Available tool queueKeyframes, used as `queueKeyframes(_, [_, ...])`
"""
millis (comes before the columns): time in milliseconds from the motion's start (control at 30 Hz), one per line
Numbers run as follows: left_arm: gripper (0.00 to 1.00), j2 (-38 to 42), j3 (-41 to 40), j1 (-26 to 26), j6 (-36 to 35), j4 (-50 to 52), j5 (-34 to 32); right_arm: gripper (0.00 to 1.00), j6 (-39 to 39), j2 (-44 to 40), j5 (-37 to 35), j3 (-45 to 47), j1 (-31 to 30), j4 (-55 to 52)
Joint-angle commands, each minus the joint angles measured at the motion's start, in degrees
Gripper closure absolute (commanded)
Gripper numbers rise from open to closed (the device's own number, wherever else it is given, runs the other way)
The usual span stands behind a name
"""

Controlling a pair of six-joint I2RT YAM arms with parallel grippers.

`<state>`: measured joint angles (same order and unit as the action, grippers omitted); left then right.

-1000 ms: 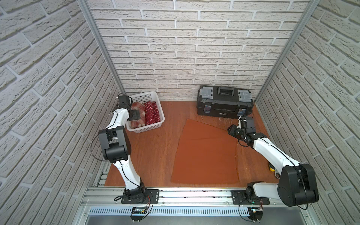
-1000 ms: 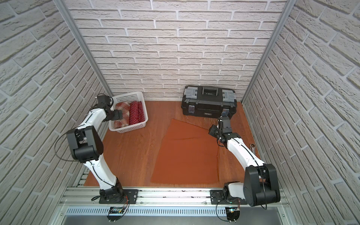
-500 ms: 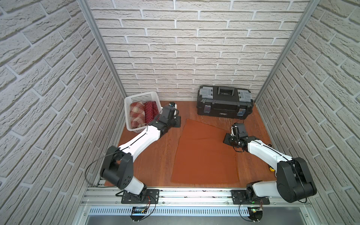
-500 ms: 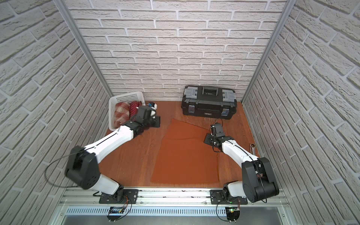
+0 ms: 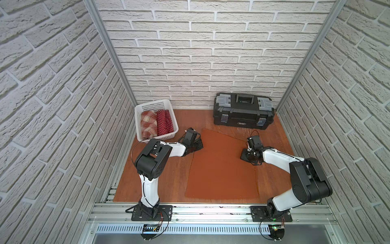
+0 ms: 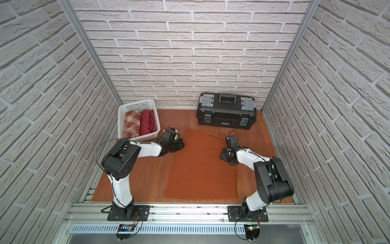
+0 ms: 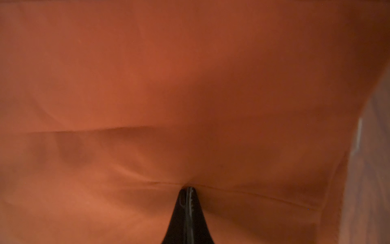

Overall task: Roll up the skirts
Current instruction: Fold the skirt at the center of the board.

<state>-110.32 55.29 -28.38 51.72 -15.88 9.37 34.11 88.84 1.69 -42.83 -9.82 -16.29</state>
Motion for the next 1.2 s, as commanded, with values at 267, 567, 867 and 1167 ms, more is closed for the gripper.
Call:
queueKeyframes(267, [1.0, 4.9, -5.4, 6.8, -1.6, 2.7, -2.6, 0.97, 1.4, 12.9, 2.2, -11.9, -8.3, -0.7])
queueKeyframes(567, [1.0, 19.6, -2.5, 4.7, -11.0, 16.2, -11.5, 0.97, -0.5, 16.3, -0.8, -18.1, -9.5, -4.2])
queueKeyframes(867, [0.62, 31.8, -0.3, -6.0, -19.4, 22.9, -20.7, 0.97, -1.8, 10.5, -1.9, -16.7, -9.5, -3.5])
queueKeyframes(1167, [0.02, 53.8, -16.9, -12.0, -11.5, 18.8, -30.0, 0.65, -5.4, -5.1, -5.9, -15.0, -10.2, -12.0])
